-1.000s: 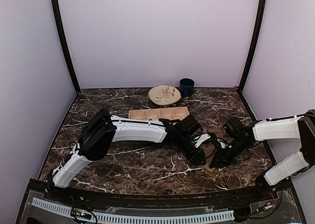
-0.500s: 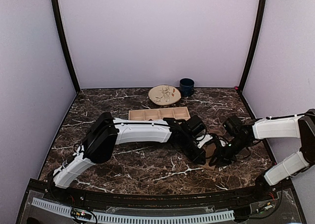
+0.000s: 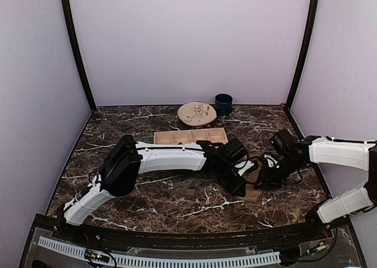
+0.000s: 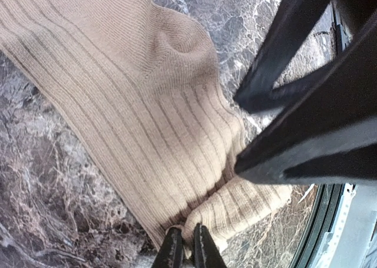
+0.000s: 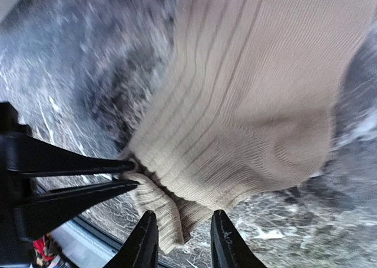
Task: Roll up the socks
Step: Roll the sock at the center of the board.
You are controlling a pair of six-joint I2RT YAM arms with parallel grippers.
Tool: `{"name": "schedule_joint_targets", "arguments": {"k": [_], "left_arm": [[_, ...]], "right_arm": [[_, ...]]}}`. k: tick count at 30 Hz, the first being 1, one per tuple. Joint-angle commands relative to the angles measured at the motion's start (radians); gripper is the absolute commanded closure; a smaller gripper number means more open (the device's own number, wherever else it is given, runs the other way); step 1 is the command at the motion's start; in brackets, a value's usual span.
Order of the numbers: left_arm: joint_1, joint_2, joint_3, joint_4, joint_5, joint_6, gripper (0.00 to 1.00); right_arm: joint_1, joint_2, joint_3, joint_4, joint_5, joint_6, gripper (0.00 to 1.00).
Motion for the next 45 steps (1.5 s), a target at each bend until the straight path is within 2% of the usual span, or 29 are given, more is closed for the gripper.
{"name": "schedule_joint_targets", "arguments": {"k": [1,4,10,31,36,45], "left_arm": [[-0.006,0.085,-0.037,-0.207,-0.075,0.005,0.9],[-0.006,0.085,-0.034,-0.207,-0.072,0.008,0.9],[-0.006,0.103,-0.026,-0.212,-0.065,0.011,0.9],[0.002,0.13,0.021,-0.231,-0.007,0.047,0.91],[0.002,0.14,0.033,-0.228,0.005,0.048,0.91],[0.005,0.158,0.07,-0.243,0.008,0.045,0.92]], "right_arm": [[0.015,-0.056,0.057,-0.029,0.109,-0.003,0.69],[0.033,-0.087,0.07,-0.051,0.161,-0.001,0.66],[0.094,-0.163,0.094,-0.094,0.279,0.018,0.65],[0.553,-0.31,0.109,-0.263,0.777,0.335,0.62],[0.606,-0.339,0.139,-0.318,0.874,0.403,0.61],[0.659,-0.371,0.162,-0.365,0.953,0.441,0.6]]}}
